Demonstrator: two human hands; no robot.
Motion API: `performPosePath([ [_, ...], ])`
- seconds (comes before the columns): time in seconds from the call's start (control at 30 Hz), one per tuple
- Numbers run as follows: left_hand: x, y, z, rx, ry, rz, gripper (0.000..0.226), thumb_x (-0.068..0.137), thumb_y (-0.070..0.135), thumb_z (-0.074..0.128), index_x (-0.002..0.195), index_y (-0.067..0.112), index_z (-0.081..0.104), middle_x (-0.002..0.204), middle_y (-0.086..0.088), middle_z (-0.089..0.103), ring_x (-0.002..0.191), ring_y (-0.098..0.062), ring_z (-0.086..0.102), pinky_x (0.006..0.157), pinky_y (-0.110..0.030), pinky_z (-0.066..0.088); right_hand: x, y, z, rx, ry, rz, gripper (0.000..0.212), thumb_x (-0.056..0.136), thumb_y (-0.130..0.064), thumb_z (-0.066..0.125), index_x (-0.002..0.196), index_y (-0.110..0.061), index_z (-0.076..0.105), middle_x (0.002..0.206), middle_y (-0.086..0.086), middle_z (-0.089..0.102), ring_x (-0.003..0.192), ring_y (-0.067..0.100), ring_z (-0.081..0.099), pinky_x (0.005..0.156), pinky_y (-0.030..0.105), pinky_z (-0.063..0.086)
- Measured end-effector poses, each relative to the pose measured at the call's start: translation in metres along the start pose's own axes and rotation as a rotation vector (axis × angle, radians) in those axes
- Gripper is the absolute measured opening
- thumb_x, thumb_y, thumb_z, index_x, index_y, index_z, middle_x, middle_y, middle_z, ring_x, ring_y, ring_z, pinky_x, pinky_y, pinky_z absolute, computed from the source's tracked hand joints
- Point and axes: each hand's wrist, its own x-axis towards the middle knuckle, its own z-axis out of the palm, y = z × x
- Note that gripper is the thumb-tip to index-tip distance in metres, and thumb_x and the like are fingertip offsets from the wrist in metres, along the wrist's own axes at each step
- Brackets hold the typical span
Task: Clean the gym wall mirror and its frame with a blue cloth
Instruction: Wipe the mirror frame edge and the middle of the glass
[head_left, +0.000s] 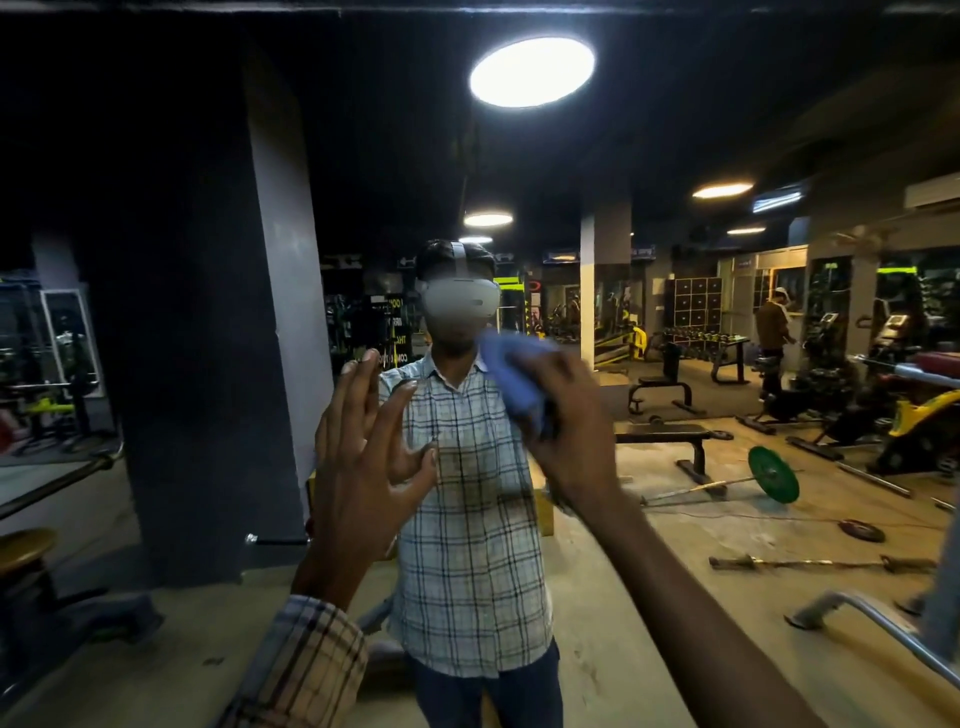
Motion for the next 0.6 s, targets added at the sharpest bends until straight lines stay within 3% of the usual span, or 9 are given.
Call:
performPosePath([
  [0.07,0.001,0.003,0.003,-0.017,0.012,-0.015,0.072,0.082,0.042,0.075,0.148,0.021,0.054,0.172,-0.003,0.015,0.159,-0.026,0.015,0.12,-0.056,0.029,0.037,0.005,-0.016,0.149,0.349,0.266,0.054,0.084,0.0,0.073,0.136,-0.01,0.06,0.133,0.012,0.053,0.121,0.017,0.053,0.098,0.015,0.047],
  [0.13,0.001,0.007,0.005,-0.031,0.019,-0.031,0.072,0.081,0.041,0.076,0.147,0.021,0.056,0.172,-0.004,0.016,0.159,-0.027,0.015,0.12,-0.056,0.029,0.064,-0.003,-0.017,0.187,0.434,0.385,0.053,0.084,-0.001,0.072,0.135,-0.011,0.061,0.133,0.011,0.052,0.12,0.016,0.052,0.096,0.013,0.047],
  [0.23,0.004,0.013,0.008,-0.011,0.029,0.009,0.07,0.081,0.038,0.078,0.146,0.019,0.057,0.171,-0.005,0.019,0.158,-0.027,0.017,0.122,-0.053,0.027,0.07,-0.011,-0.002,-0.033,-0.011,-0.085,0.054,0.081,-0.007,0.071,0.133,-0.016,0.065,0.125,0.009,0.057,0.113,0.022,0.055,0.09,0.034,0.053],
  [0.3,0.007,0.018,0.011,0.006,0.037,0.04,0.069,0.083,0.038,0.078,0.146,0.018,0.058,0.171,-0.004,0.02,0.158,-0.025,0.019,0.123,-0.046,0.024,0.073,0.0,-0.014,-0.073,-0.203,-0.261,0.053,0.08,-0.015,0.065,0.134,-0.019,0.066,0.12,0.005,0.057,0.109,0.021,0.055,0.086,0.036,0.053],
  [0.33,0.008,0.022,0.013,0.001,0.038,0.042,0.068,0.083,0.038,0.077,0.145,0.018,0.058,0.171,-0.003,0.02,0.158,-0.025,0.018,0.123,-0.044,0.022,0.079,0.007,-0.024,-0.059,-0.136,-0.212,0.053,0.081,-0.016,0.067,0.134,-0.019,0.065,0.121,0.004,0.056,0.109,0.018,0.054,0.089,0.032,0.053],
  [0.43,0.013,0.033,0.023,-0.038,0.044,0.048,0.066,0.084,0.036,0.077,0.144,0.017,0.059,0.17,-0.005,0.023,0.158,-0.025,0.019,0.122,-0.046,0.021,0.082,0.029,-0.057,0.018,0.351,0.179,0.052,0.082,0.0,0.072,0.132,-0.012,0.064,0.127,0.003,0.053,0.114,0.008,0.048,0.096,0.008,0.042],
  [0.47,0.014,0.038,0.027,-0.046,0.049,0.057,0.065,0.083,0.035,0.077,0.143,0.016,0.06,0.169,-0.007,0.025,0.158,-0.026,0.02,0.123,-0.046,0.021,0.073,0.033,-0.061,0.022,0.4,0.245,0.052,0.083,0.002,0.072,0.132,-0.011,0.063,0.13,0.006,0.053,0.118,0.008,0.048,0.098,0.006,0.041],
  [0.53,0.017,0.045,0.034,-0.041,0.052,0.072,0.064,0.083,0.034,0.077,0.142,0.015,0.061,0.168,-0.008,0.028,0.157,-0.027,0.022,0.124,-0.045,0.02,0.042,0.038,-0.052,-0.026,0.241,0.15,0.056,0.082,-0.003,0.076,0.135,-0.014,0.061,0.135,0.009,0.052,0.124,0.014,0.048,0.1,0.012,0.043],
  [0.6,0.018,0.049,0.04,-0.031,0.05,0.072,0.063,0.083,0.032,0.077,0.142,0.015,0.061,0.168,-0.009,0.028,0.157,-0.029,0.022,0.123,-0.053,0.023,0.003,0.043,-0.048,-0.06,-0.122,-0.078,0.059,0.08,-0.013,0.077,0.136,-0.021,0.062,0.131,0.006,0.054,0.122,0.014,0.049,0.097,0.022,0.048],
])
